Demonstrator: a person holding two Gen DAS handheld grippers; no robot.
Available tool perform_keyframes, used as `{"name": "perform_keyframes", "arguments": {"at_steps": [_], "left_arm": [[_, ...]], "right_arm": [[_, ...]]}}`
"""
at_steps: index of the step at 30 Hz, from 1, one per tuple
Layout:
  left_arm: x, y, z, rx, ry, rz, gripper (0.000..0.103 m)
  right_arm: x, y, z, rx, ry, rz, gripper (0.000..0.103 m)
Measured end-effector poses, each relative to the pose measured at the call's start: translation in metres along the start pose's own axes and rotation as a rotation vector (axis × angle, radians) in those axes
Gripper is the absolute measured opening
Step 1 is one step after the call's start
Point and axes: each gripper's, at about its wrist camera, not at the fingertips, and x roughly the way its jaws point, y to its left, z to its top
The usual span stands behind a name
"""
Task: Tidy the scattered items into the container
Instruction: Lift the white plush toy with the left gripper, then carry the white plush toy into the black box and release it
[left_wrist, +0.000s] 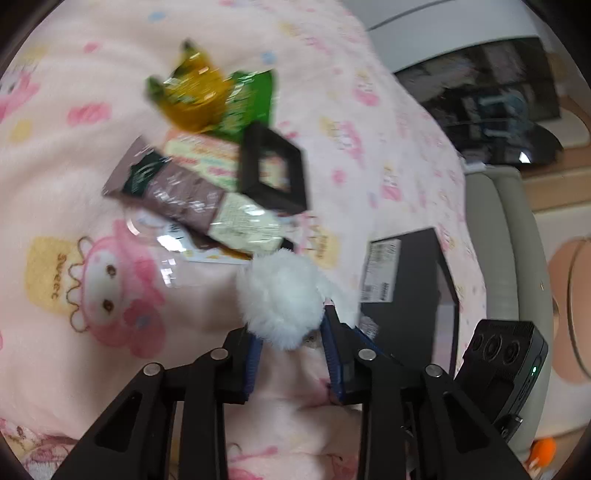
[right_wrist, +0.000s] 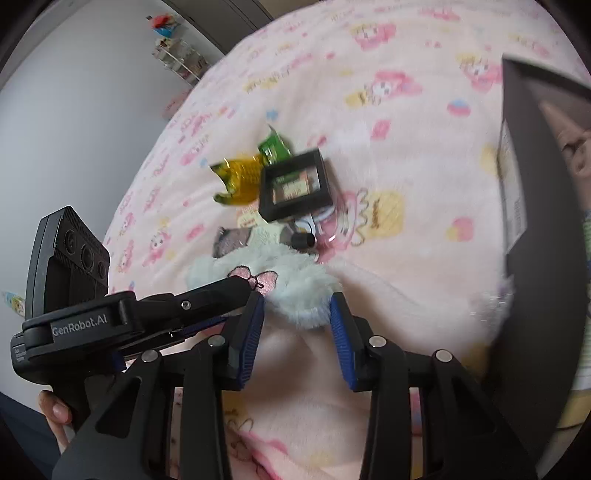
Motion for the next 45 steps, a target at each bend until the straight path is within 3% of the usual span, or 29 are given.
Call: {"name": "perform_keyframes", "arguments": {"at_steps": [4, 10, 15, 17, 24, 27, 31, 35, 38, 39, 42, 45], "left_arm": [[-0.02, -0.032, -0.013, 0.06, -0.027, -0.061, 0.026], [-0.035, -0.124, -0.03, 0.239, -0.043, -0.122, 0.026], [-0.002, -0.188, -0.051, 0.313, 0.043, -0.271, 0.026], [0.022, -0.209, -0.056, 0.32, 0.08, -0.29, 0.026], [0.095, -0.258, -0.061, 0.359, 0.155, -0.241, 0.026], [0.108, -0.259, -0.064, 0.369, 0.161, -0.178, 0.026], [0.123, -0.247, -0.065, 0.392, 0.17, -0.034, 0.026], [0.144, -0.238, -0.07, 0.397, 0.255, 0.016, 0.026], [0.163, -0.239, -0.079, 0.406, 0.334, 0.046, 0.026], [0.169, -0.239, -0.082, 0.4, 0.355, 0.044, 0.026], [0.185, -0.233, -0.087, 0.357, 0.399, 0.044, 0.028], [0.201, -0.225, -0.091, 0.294, 0.437, 0.056, 0.031]], "right_arm": [[-0.038, 0.001, -0.002, 0.006, -0.053, 0.031, 0.037], [-0.123, -0.004, -0.003, -0.021, -0.191, 0.028, 0.038], [-0.186, -0.039, -0.006, -0.005, -0.264, 0.008, 0.038], [-0.199, -0.053, -0.005, -0.023, -0.259, 0.007, 0.038], [-0.221, -0.108, -0.001, -0.053, -0.27, -0.123, 0.038], [-0.221, -0.138, -0.004, -0.003, -0.273, -0.142, 0.038], [-0.216, -0.169, -0.005, 0.077, -0.241, -0.188, 0.038], [-0.247, -0.192, 0.011, 0.122, -0.291, -0.187, 0.038], [-0.25, -0.203, 0.015, 0.075, -0.236, -0.277, 0.038], [-0.248, -0.206, 0.012, 0.077, -0.224, -0.285, 0.038], [-0.234, -0.222, -0.003, 0.155, -0.173, -0.194, 0.038], [-0.221, -0.219, -0.009, 0.145, -0.138, -0.225, 0.038]]}}
